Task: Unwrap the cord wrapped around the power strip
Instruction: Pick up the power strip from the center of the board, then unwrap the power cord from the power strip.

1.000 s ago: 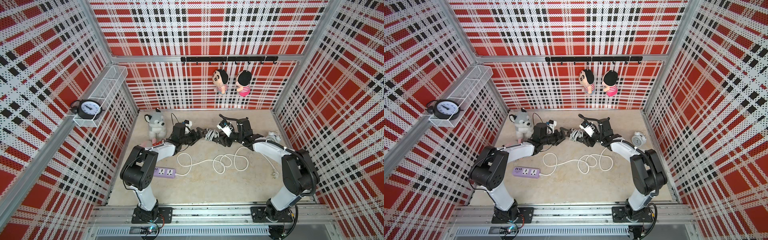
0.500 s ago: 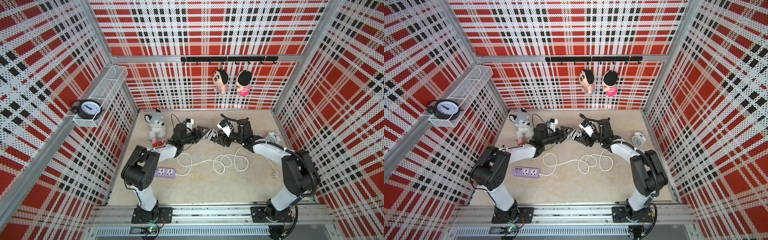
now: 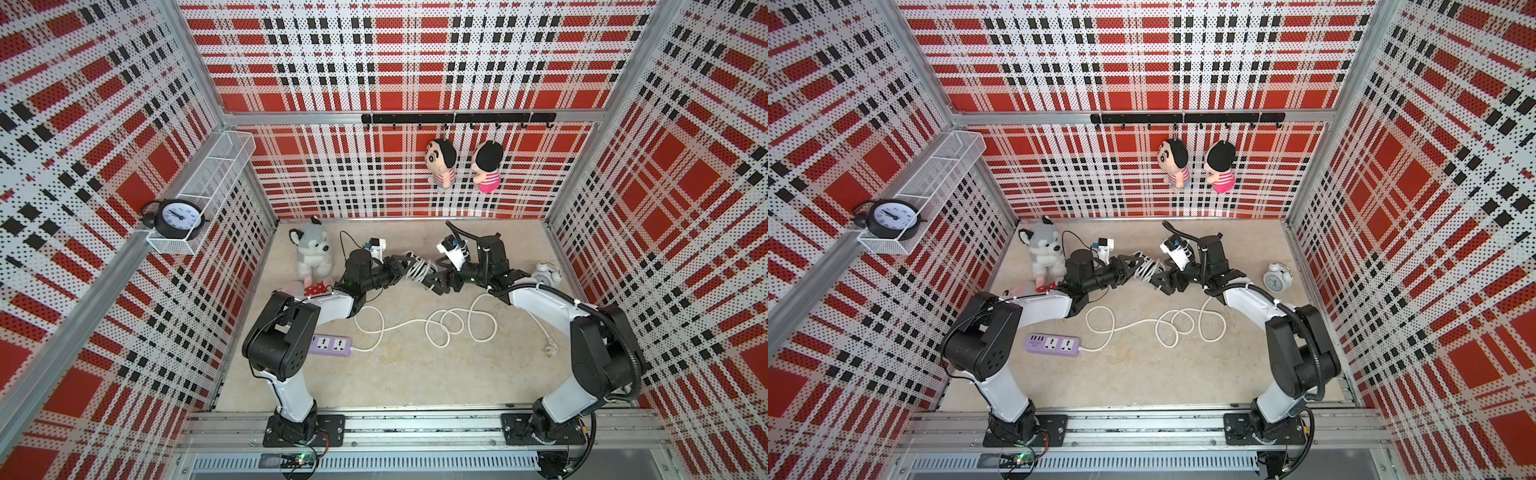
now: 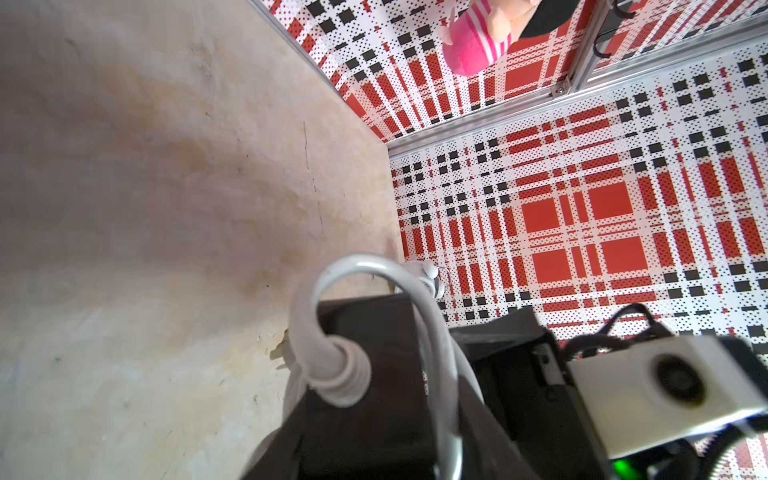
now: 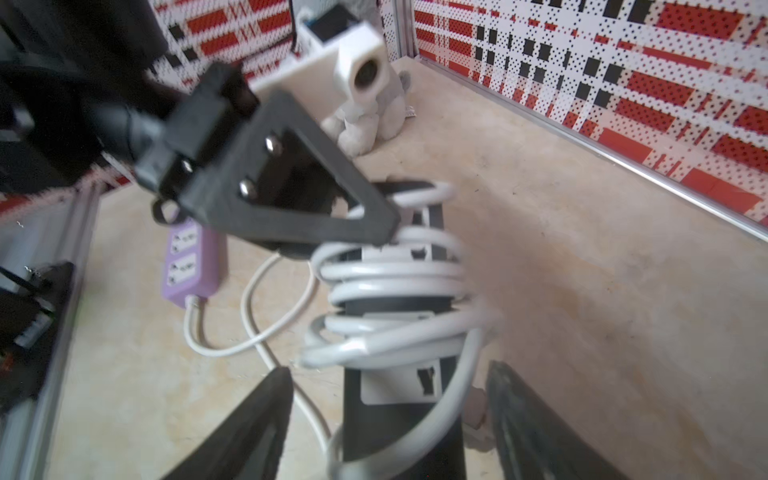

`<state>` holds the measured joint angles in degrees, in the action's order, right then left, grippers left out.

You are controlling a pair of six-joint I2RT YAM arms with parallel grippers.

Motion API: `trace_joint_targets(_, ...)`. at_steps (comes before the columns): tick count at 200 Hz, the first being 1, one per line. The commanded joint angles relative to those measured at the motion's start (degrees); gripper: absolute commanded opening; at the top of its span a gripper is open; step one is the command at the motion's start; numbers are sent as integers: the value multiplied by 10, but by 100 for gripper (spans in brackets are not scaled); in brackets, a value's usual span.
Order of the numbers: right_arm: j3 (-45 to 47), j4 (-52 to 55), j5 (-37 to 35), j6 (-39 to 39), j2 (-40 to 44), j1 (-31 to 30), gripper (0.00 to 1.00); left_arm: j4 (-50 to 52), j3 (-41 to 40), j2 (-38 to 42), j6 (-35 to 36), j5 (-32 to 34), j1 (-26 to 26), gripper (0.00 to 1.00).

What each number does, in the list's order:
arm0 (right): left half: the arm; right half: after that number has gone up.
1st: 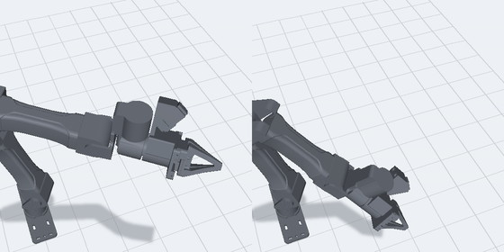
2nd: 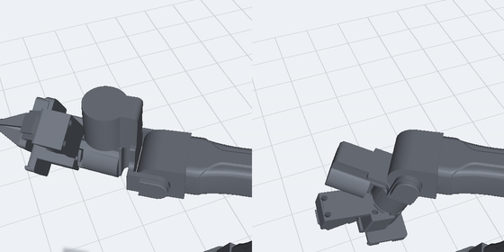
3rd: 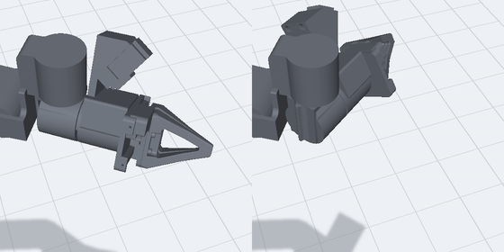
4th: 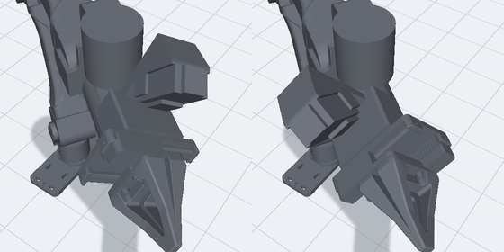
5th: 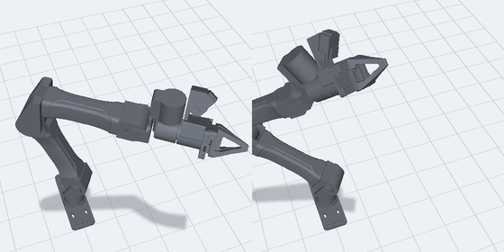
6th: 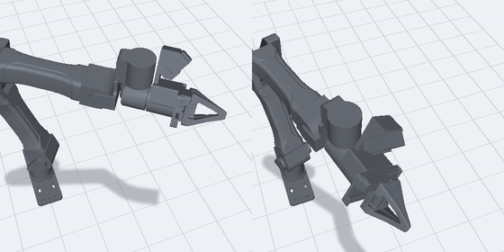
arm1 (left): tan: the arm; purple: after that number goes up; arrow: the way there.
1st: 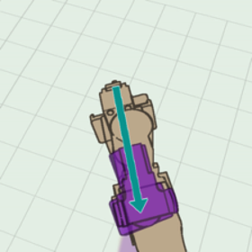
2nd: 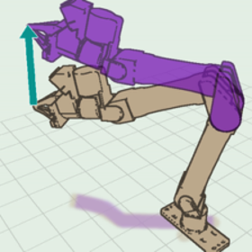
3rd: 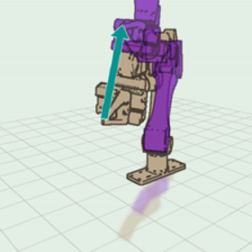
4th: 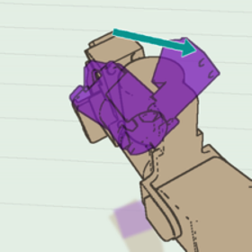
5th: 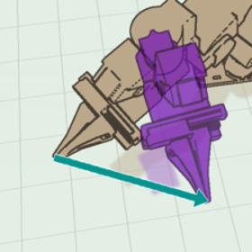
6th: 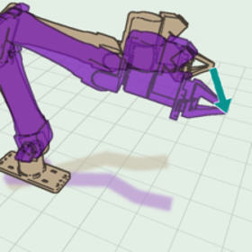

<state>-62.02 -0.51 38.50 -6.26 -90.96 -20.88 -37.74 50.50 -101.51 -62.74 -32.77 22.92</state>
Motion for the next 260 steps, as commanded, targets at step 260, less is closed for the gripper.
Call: trace_joint_targets(260, 46, 90, 133, 198, 98, 122, 55, -185, 122, 19, -207, -164, -74, 0)
